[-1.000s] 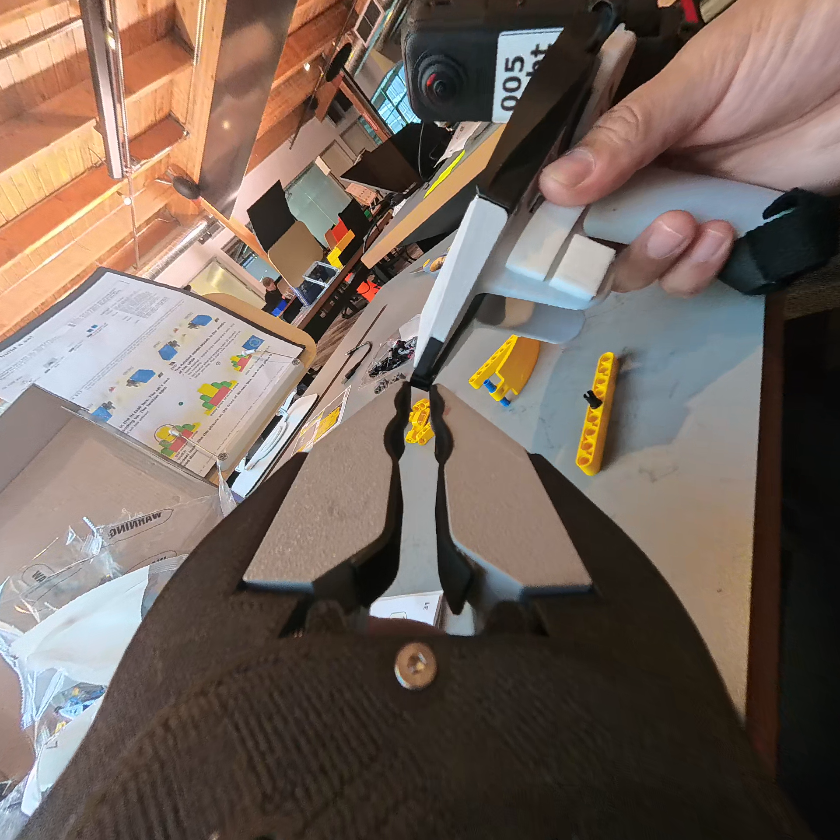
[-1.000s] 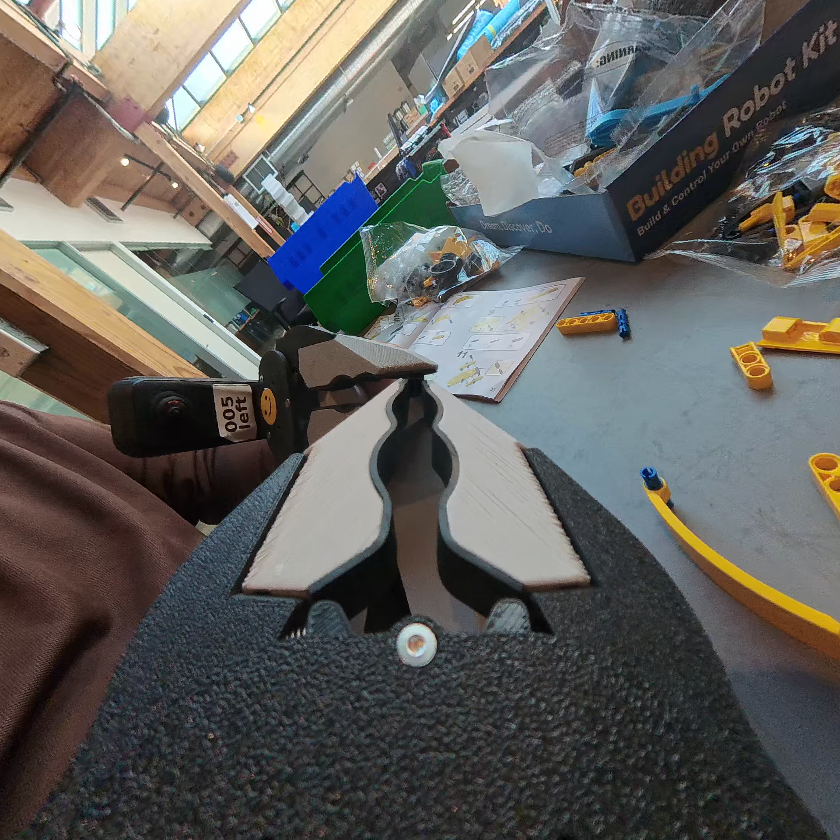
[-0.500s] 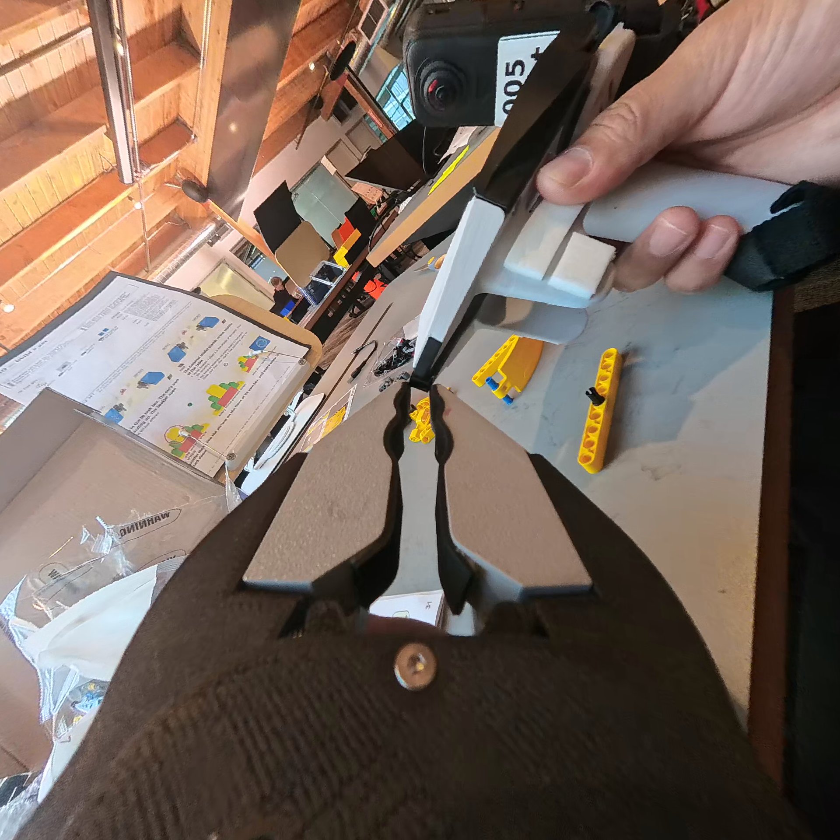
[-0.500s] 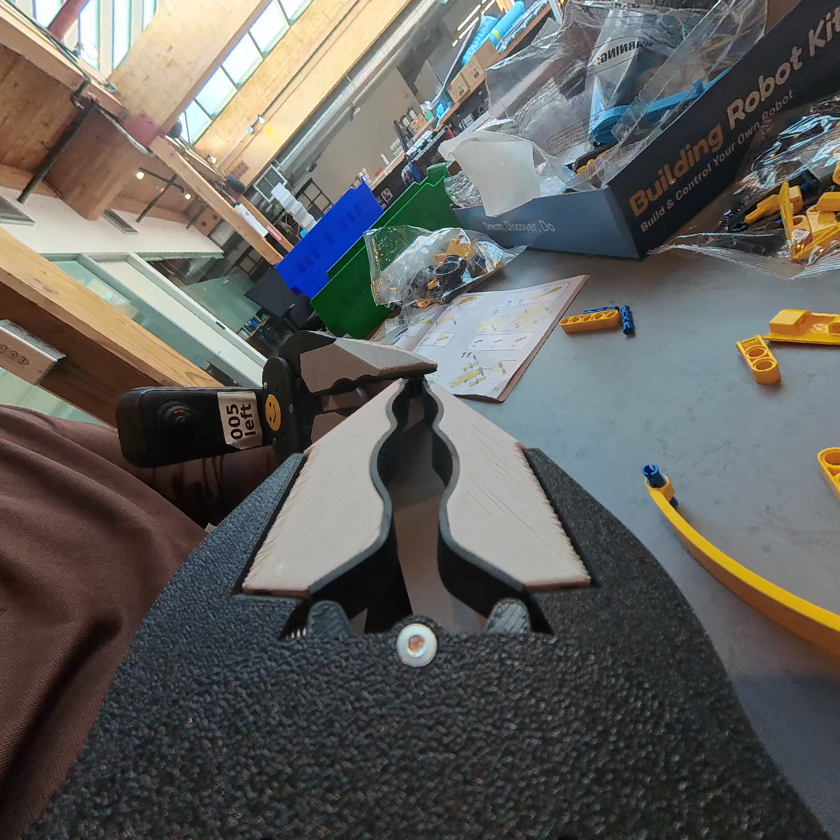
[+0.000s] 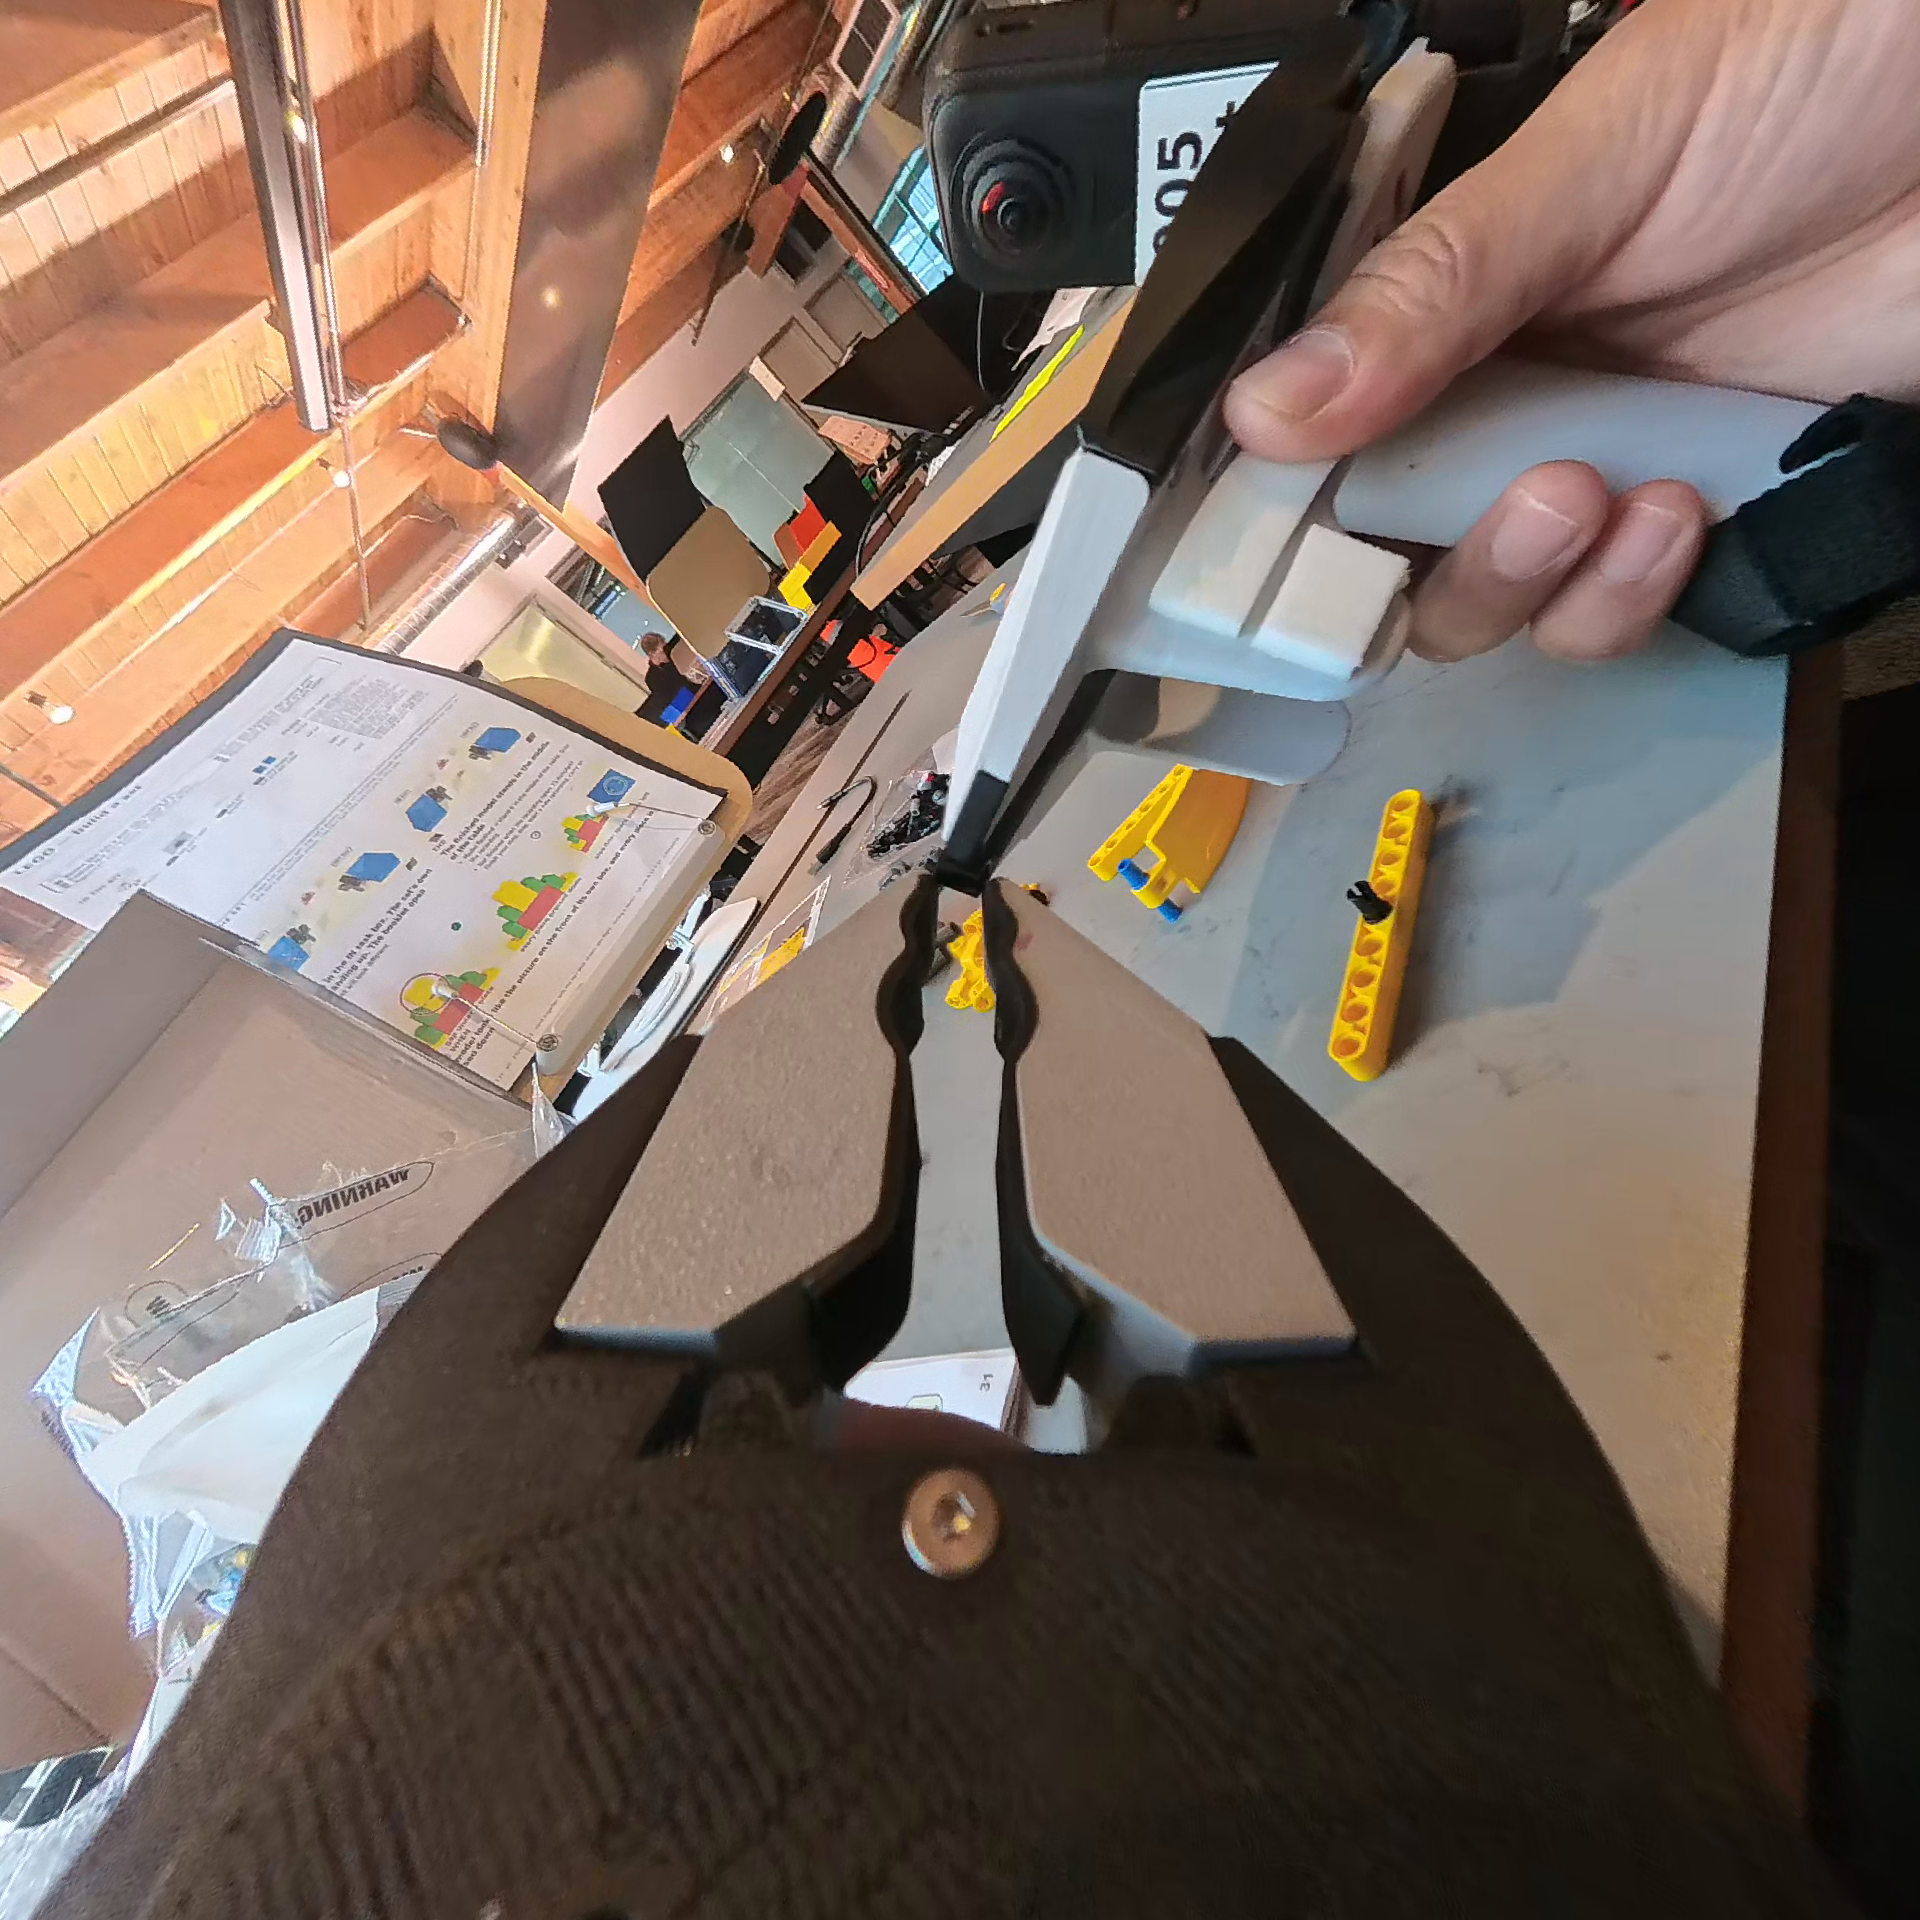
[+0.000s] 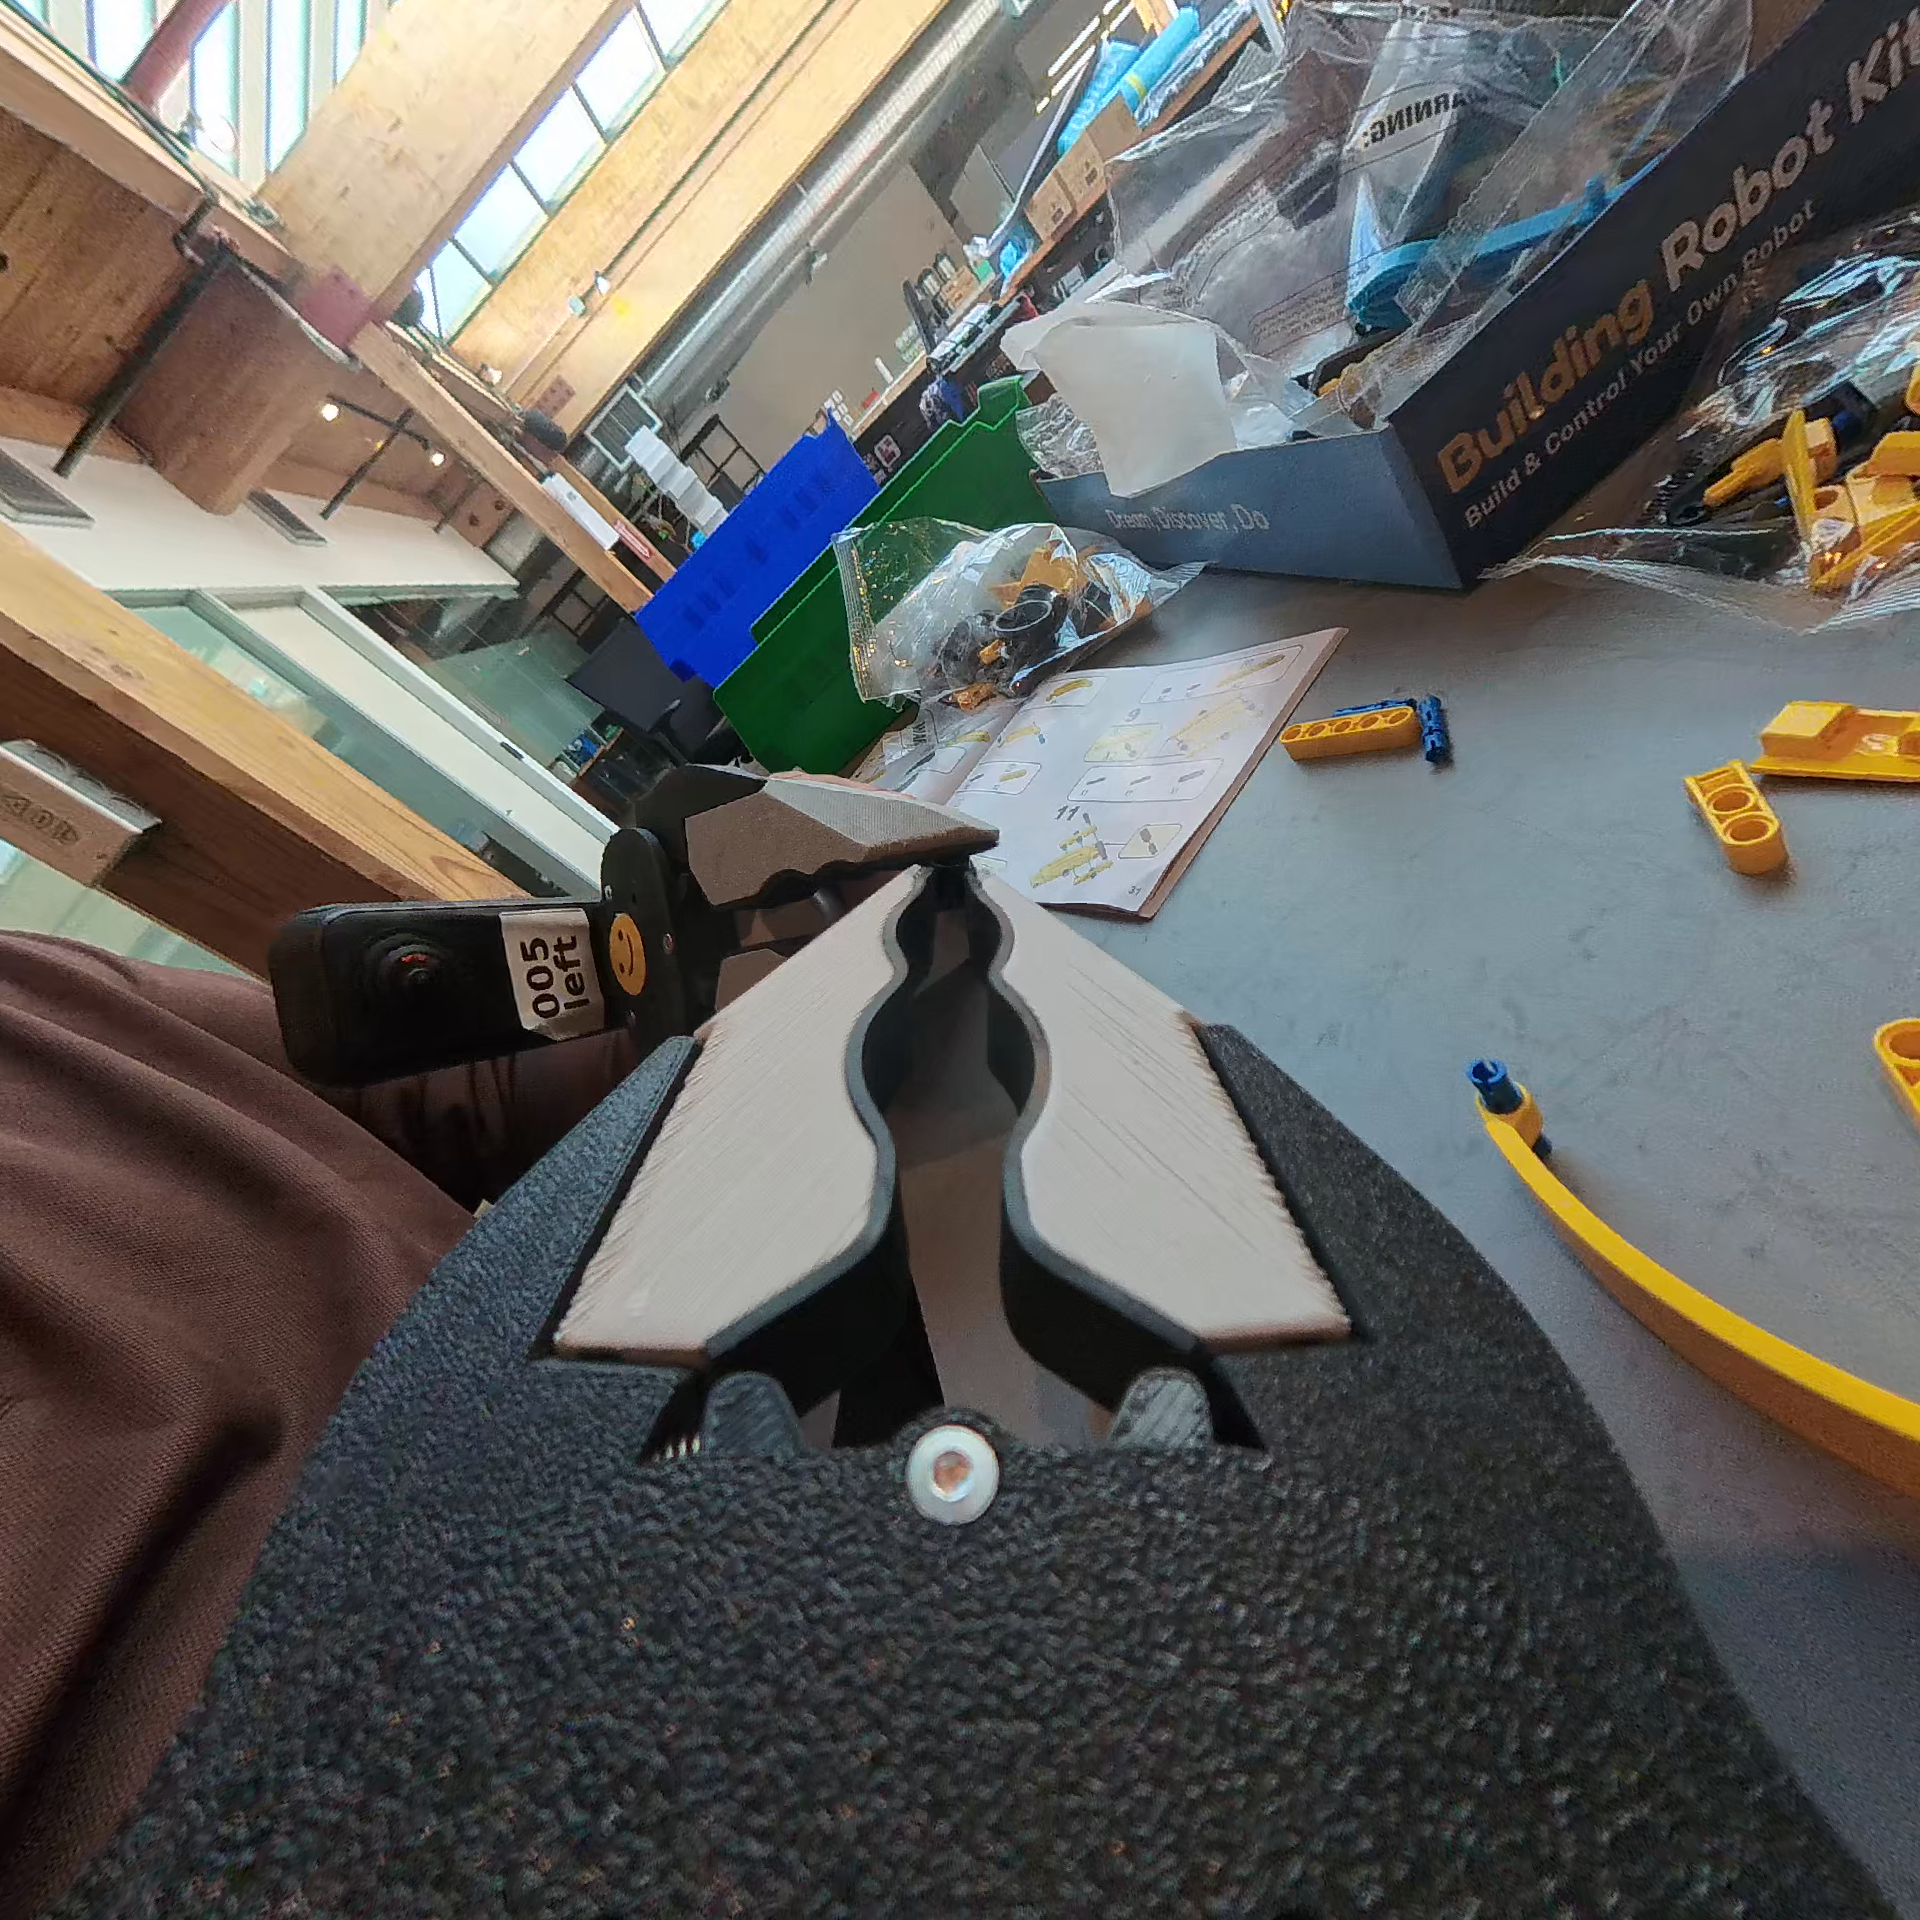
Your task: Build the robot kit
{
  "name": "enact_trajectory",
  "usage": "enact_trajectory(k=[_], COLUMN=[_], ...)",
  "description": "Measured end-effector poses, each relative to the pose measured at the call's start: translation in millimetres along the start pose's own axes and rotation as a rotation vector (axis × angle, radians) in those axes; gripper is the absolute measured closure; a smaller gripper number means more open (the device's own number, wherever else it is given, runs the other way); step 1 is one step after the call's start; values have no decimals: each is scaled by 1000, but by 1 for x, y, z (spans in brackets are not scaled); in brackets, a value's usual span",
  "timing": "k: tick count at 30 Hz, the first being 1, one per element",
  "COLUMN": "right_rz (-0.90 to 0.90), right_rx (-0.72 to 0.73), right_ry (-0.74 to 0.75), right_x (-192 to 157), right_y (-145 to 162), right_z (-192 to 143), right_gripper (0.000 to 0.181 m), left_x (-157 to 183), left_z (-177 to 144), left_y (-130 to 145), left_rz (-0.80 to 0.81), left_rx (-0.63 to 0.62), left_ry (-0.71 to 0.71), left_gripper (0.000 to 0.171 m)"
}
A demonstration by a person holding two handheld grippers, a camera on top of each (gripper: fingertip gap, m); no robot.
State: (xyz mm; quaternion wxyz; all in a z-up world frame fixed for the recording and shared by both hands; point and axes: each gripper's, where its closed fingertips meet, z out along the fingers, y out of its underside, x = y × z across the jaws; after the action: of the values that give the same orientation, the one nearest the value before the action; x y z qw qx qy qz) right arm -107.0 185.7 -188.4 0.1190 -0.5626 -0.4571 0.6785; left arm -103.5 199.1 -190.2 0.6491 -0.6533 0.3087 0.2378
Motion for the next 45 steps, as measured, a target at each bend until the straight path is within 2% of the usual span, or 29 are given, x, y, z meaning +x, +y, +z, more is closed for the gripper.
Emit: enact_trajectory(k=[26,28,30,32,33,34,37,38,40,43,45], right_rz=[-4,-14,-33,-24,-15,-10,17,-5,-71,-149,-192], right_rx=[40,43,42,51,57,68,100,111,84,58,42], right_ry=[-12,-9,14,8,1,15,168,204,249,300,350], right_x=[-2,-2,1,2,2,4,30,35,36,37,43], right_y=[-5,-7,-8,-10,-11,-12,-18,-22,-24,-27,-31], right_z=[0,-2,-5,-7,-7,-7,-17,-21,-23,-28,-36], right_gripper=[177,181,181,181,181,181,181,181,181,181,181], left_x=[-10,-19,-34,-66,-80,-96,-139,-142,-144,-153,-154], left_z=[-1,-2,-9,-31,-46,-59,-85,-90,-98,-111,-127], left_y=[0,1,4,25,37,48,84,100,120,126,133], left_rz=[-45,-143,-128,-140,-188,-248,-451,-490,-454,-377,-458], left_rx=[-3,-80,-226,-432,-495,-521,-498,-541,-626,-690,-749], left_ry=[-60,-33,53,69,74,51,-83,-95,-108,-137,-108], left_gripper=[160,153,145,134,130,135,155,155,152,150,140])
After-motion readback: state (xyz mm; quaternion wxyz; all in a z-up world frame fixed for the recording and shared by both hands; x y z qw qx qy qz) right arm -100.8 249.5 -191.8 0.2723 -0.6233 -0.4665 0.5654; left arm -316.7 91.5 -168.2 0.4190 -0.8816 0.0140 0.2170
